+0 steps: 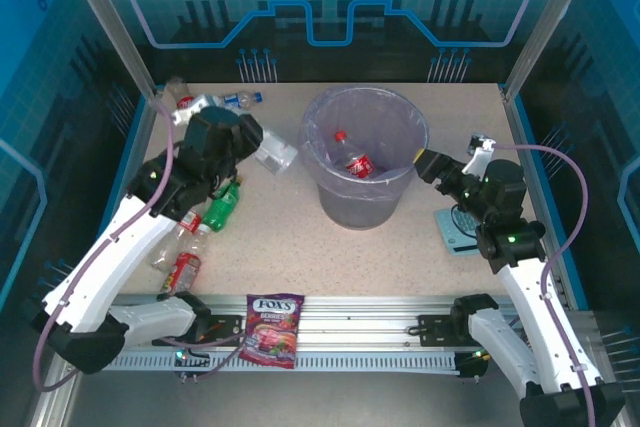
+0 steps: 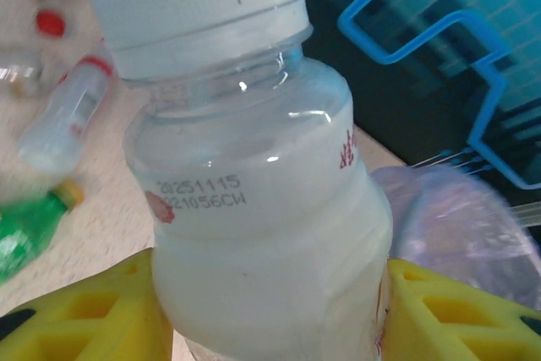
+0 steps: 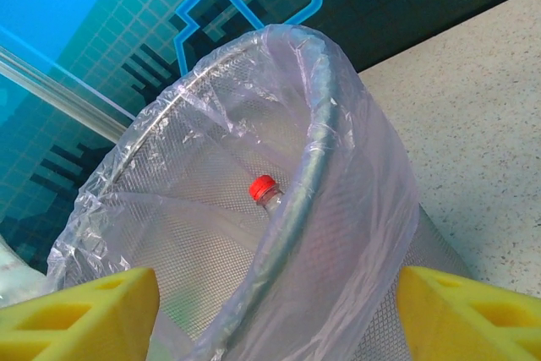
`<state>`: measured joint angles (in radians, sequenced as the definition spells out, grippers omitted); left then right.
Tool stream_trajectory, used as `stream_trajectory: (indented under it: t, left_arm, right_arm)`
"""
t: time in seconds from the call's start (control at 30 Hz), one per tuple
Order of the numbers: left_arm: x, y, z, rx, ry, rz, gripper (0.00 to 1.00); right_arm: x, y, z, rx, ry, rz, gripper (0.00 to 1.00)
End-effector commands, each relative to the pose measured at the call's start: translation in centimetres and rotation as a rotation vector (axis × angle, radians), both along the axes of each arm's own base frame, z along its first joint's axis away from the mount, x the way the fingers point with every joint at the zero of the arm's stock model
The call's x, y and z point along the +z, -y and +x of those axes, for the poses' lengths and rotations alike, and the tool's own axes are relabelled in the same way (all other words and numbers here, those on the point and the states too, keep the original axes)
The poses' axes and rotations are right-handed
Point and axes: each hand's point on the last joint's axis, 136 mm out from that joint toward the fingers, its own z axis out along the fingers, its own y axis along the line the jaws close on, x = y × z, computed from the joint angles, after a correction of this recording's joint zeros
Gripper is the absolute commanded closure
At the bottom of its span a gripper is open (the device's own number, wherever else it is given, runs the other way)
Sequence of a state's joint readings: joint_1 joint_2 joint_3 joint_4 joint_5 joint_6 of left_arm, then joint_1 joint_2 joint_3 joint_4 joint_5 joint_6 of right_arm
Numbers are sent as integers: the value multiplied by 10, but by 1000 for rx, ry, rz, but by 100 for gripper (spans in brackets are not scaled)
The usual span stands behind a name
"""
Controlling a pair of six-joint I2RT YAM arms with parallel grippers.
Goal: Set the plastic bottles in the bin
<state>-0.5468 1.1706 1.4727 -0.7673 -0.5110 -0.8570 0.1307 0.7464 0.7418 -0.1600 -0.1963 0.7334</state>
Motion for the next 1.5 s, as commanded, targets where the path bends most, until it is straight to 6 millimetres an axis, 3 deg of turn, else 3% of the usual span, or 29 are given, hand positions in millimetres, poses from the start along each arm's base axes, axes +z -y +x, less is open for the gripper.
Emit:
stream_trajectory:
  t: [0.0, 0.2, 0.27, 0.37, 0.53, 0.7, 0.9, 1.1, 1.47]
  left_arm:
    - [43, 8, 11, -107, 77, 140, 52]
    - [112, 71, 38, -326, 226, 159, 54]
    - [124, 97, 45, -394, 253, 174, 55]
    - [127, 143, 54, -502, 262, 187, 56]
    - [99, 201, 66, -614, 219, 257, 57]
    - [66, 226, 72, -629, 189, 300, 57]
    - [31, 238, 78, -562, 219, 299, 61]
    - [-19, 237, 82, -535, 124, 344, 62]
    - [-85, 245, 80, -532, -11, 287, 63]
  right_arm:
    - [2, -11, 6, 56, 24, 21, 24]
    - [4, -20, 10, 95, 38, 74, 27]
    - [2, -20, 12, 93, 31, 72, 29]
    - [-3, -21, 14, 95, 20, 76, 33]
    - [-4, -25, 15, 109, 18, 85, 36]
    - [-3, -23, 14, 98, 22, 82, 41]
    - [-1, -24, 15, 99, 29, 87, 44]
    - [-1, -28, 17, 115, 29, 113, 44]
    - [3, -37, 16, 130, 43, 114, 45]
